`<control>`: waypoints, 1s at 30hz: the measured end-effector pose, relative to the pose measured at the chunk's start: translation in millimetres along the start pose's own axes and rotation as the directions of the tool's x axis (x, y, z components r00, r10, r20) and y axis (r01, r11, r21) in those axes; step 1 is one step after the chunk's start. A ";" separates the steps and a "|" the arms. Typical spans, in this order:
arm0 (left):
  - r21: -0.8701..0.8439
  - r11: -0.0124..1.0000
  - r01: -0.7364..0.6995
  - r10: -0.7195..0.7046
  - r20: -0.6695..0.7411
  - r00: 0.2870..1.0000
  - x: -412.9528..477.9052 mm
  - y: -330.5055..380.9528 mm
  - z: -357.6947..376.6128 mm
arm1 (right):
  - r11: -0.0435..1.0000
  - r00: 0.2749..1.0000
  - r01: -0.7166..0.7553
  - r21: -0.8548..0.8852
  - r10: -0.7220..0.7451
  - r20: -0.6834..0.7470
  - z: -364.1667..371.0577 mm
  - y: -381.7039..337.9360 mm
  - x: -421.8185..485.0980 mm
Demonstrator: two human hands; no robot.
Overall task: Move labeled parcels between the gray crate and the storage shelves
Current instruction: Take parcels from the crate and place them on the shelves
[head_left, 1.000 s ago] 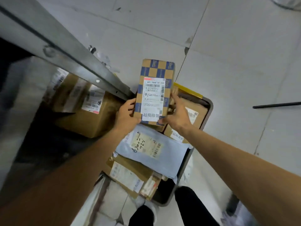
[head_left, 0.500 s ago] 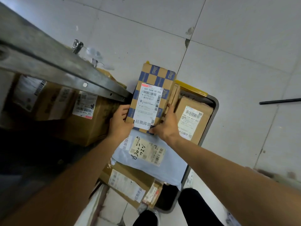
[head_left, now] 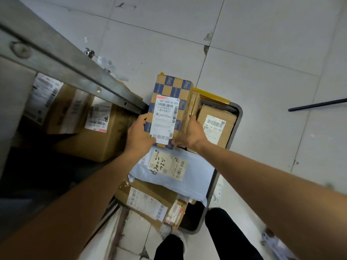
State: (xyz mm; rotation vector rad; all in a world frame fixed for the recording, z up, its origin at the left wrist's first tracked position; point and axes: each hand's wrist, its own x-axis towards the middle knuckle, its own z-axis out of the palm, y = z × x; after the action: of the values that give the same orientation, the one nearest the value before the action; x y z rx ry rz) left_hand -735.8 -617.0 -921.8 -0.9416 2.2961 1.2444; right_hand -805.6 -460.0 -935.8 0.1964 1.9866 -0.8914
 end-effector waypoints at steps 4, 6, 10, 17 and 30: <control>0.141 0.984 -0.105 0.094 0.083 0.992 -25.8 28.4 -9.2 | 0.986 0.999 0.040 -0.162 -0.037 0.023 -31.6 -6.8 -36.2; 0.214 0.960 -0.182 0.148 0.168 0.975 -43.2 51.7 -19.8 | 0.965 0.997 0.074 -0.253 -0.066 0.040 -49.7 -16.6 -62.3; 0.440 0.835 -0.329 0.225 0.272 0.936 -83.1 113.6 -58.6 | 0.864 0.977 0.207 -0.459 -0.160 0.140 -89.2 -54.0 -134.3; 0.605 0.580 -0.546 0.372 0.400 0.838 -185.2 260.4 -147.4 | 0.568 0.923 0.330 -0.754 -0.364 0.129 -180.5 -129.6 -311.7; 0.632 0.295 -0.717 0.689 0.380 0.618 -389.5 487.0 -273.3 | 0.526 0.768 0.110 -0.843 -0.583 -0.264 -329.0 -221.2 -616.5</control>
State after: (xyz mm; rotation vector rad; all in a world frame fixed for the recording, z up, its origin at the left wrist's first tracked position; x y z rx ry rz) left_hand -801.3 -507.7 -252.9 0.4957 2.8756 0.3326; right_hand -784.7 -278.1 -226.1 -0.6026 2.8279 -0.0594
